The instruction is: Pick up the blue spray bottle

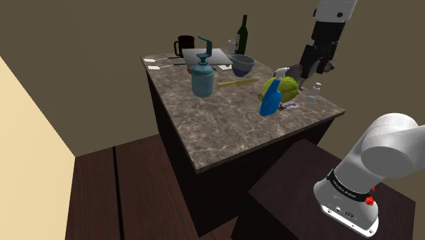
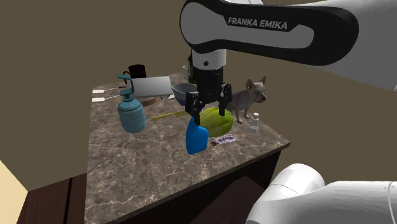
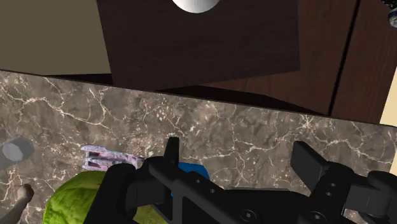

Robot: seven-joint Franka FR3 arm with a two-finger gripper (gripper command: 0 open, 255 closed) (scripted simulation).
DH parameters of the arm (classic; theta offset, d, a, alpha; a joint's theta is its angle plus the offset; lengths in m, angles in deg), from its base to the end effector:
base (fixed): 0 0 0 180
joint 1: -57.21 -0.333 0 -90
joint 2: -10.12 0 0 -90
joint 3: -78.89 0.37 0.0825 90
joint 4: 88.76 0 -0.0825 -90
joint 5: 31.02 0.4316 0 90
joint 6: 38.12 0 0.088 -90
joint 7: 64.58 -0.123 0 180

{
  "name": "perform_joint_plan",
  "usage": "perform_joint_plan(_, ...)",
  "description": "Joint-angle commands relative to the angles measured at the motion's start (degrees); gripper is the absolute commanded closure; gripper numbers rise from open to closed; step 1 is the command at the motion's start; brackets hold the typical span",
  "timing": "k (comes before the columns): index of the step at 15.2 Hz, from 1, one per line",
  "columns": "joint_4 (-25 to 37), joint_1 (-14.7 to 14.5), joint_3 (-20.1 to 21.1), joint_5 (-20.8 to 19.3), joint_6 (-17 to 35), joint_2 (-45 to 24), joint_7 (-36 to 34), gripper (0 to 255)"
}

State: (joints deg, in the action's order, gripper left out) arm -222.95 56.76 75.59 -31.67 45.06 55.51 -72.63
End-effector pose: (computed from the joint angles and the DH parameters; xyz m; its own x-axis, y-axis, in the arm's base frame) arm 0.2995 -0.0227 0.6115 0.9803 -0.1694 -0.1019 -0.1718 -0.9850 -0.0155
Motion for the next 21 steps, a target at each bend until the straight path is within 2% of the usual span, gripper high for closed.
perform_joint_plan(1,0.0,0.0,0.0,0.0,0.0,0.0,0.0,0)
perform_joint_plan(6,-9.0,-5.4,-13.0,-5.5,11.7,5.3,26.4,0)
perform_joint_plan(11,-11.7,-13.4,-28.7,-9.0,22.8,3.7,53.1,0)
perform_joint_plan(14,-10.2,-21.0,-38.9,-9.1,28.1,0.3,69.5,0)
perform_joint_plan(16,-8.1,-27.6,-46.1,-8.2,30.8,-2.2,80.4,0)
perform_joint_plan(18,-5.3,-35.5,-53.6,-6.9,32.5,-4.5,91.1,0)
perform_joint_plan(21,-6.1,-36.7,-55.3,-7.2,34.0,-4.8,92.3,0)
